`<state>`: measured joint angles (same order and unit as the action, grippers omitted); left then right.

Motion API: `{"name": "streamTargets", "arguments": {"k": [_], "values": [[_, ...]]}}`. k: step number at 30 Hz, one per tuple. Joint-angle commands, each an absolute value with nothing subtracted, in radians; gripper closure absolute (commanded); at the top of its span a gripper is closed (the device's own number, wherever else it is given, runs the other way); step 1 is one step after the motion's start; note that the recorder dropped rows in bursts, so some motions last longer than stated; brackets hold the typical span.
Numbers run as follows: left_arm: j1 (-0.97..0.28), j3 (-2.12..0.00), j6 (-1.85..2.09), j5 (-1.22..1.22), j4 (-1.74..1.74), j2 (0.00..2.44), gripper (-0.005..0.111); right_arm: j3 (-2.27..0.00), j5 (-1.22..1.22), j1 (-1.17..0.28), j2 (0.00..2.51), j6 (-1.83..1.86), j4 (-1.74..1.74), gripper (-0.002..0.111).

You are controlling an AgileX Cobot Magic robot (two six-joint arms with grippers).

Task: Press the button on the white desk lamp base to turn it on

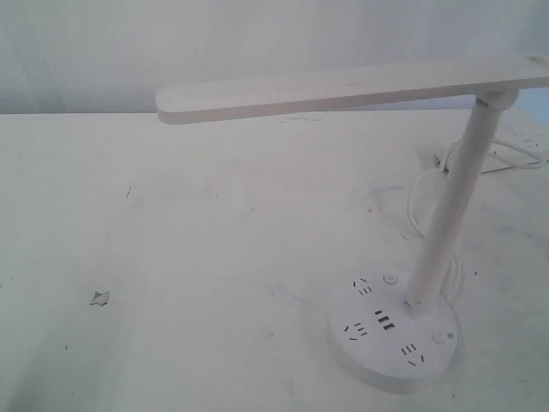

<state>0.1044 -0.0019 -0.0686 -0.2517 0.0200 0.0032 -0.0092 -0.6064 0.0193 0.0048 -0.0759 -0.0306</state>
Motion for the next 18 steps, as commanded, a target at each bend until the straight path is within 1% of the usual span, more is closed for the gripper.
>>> {"name": "streamTargets", "arguments": {"k": [1, 5, 12, 14, 18], "values": [[0.096, 0.0, -0.07, -0.253, 0.02, 0.0, 0.107, -0.09, -0.507, 0.018, 0.05, 0.049, -0.086, 0.108], [0.096, 0.0, -0.07, -0.253, 0.02, 0.0, 0.107, -0.22, -0.367, 0.018, 0.221, 0.071, -0.197, 0.108], [0.096, 0.0, -0.07, -0.253, 0.02, 0.0, 0.107, -0.473, 0.111, 0.018, 0.608, 0.058, -0.211, 0.108], [0.096, 0.0, -0.07, -0.253, 0.02, 0.0, 0.107, -0.506, 0.159, 0.018, 0.681, 0.019, -0.233, 0.108], [0.096, 0.0, -0.07, -0.253, 0.02, 0.0, 0.107, -0.51, 0.16, 0.018, 0.772, -0.043, -0.255, 0.108]]}}
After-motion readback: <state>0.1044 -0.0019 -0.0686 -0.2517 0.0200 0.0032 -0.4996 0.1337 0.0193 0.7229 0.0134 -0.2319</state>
